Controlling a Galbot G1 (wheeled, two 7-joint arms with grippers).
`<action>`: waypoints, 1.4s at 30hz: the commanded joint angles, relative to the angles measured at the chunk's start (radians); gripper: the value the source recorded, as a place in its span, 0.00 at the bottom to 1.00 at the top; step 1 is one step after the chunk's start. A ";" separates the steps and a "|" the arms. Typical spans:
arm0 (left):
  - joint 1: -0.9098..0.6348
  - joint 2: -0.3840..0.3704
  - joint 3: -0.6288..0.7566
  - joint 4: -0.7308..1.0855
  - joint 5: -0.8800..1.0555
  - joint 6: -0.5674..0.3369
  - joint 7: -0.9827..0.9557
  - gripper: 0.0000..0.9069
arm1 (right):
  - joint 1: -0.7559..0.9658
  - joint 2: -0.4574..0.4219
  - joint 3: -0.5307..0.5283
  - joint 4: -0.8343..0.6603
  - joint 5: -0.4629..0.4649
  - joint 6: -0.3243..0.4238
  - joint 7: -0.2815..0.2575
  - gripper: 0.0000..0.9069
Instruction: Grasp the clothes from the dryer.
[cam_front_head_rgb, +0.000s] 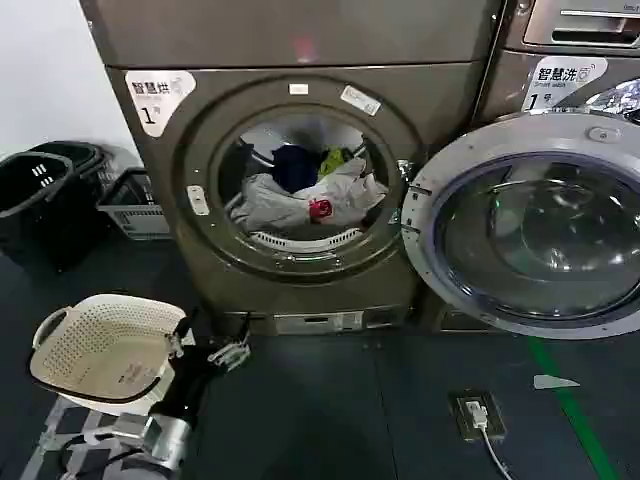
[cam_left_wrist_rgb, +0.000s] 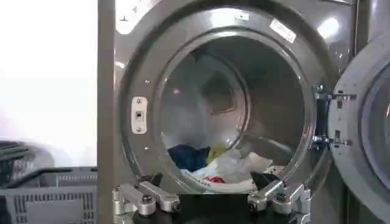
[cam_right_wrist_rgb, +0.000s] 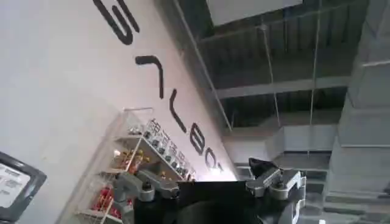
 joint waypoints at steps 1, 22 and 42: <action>0.000 0.005 0.004 -0.004 0.014 0.000 0.052 1.00 | 0.001 0.002 0.004 -0.004 0.006 0.000 -0.006 1.00; -0.007 0.013 0.000 0.006 0.024 0.028 0.047 1.00 | -0.006 0.015 0.036 -0.004 -0.006 -0.006 -0.035 1.00; -0.002 0.006 0.014 -0.014 0.018 0.082 0.057 1.00 | -0.006 0.012 0.050 -0.011 -0.029 -0.008 -0.055 1.00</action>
